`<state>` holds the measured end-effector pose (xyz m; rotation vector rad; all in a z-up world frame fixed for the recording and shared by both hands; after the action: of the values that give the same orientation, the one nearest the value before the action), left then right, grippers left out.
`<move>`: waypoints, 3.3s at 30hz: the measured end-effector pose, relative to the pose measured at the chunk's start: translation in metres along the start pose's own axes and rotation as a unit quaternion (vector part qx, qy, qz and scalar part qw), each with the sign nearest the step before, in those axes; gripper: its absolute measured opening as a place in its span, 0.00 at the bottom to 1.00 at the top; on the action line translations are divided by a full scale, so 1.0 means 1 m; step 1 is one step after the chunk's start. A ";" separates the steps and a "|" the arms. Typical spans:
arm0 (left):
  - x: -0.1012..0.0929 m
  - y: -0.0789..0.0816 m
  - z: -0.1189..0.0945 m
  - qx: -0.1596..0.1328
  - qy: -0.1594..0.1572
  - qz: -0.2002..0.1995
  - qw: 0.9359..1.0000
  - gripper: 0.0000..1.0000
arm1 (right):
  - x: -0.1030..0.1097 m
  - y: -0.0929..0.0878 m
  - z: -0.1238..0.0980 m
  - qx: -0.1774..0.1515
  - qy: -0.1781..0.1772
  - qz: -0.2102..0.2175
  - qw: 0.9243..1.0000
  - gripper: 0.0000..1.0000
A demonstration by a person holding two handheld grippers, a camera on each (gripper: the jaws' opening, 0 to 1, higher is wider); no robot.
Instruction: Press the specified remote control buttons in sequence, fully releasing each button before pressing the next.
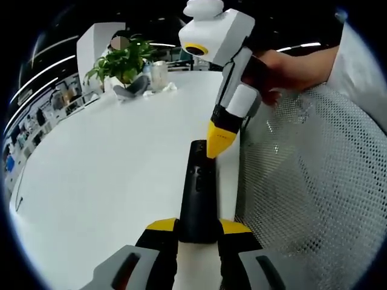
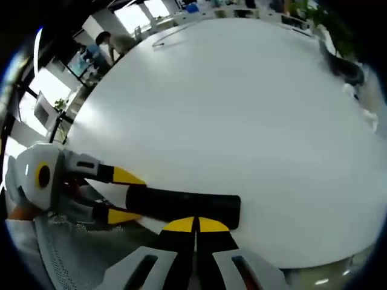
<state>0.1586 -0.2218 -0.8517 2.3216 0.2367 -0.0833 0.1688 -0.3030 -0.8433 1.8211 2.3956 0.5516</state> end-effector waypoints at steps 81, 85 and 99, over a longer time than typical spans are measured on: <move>-0.006 0.002 0.003 0.000 -0.017 0.019 1.000 0.25 | -0.001 0.004 0.002 -0.017 0.026 0.027 0.999 0.00; -0.006 0.002 0.003 0.001 -0.017 0.018 1.000 0.25 | 0.000 0.003 0.002 -0.022 0.022 0.017 0.999 0.00; -0.007 0.001 0.003 0.003 -0.017 0.019 1.000 0.25 | 0.002 0.003 0.002 0.015 0.020 0.022 0.999 0.00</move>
<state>0.1518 -0.2255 -0.8519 2.3273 0.1748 -0.1054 0.1719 -0.2999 -0.8441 1.8962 2.4083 0.5631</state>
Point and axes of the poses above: the point that each gripper's makers call its tool centre point, and the gripper's own axes: z roughly forward along the fingers, x roughly to its left, y roughly out of its top, the point moved 1 cm from there along -z, roughly backward along the fingers, and after that the axes turned 10 degrees about -y, right-handed, at the moved point
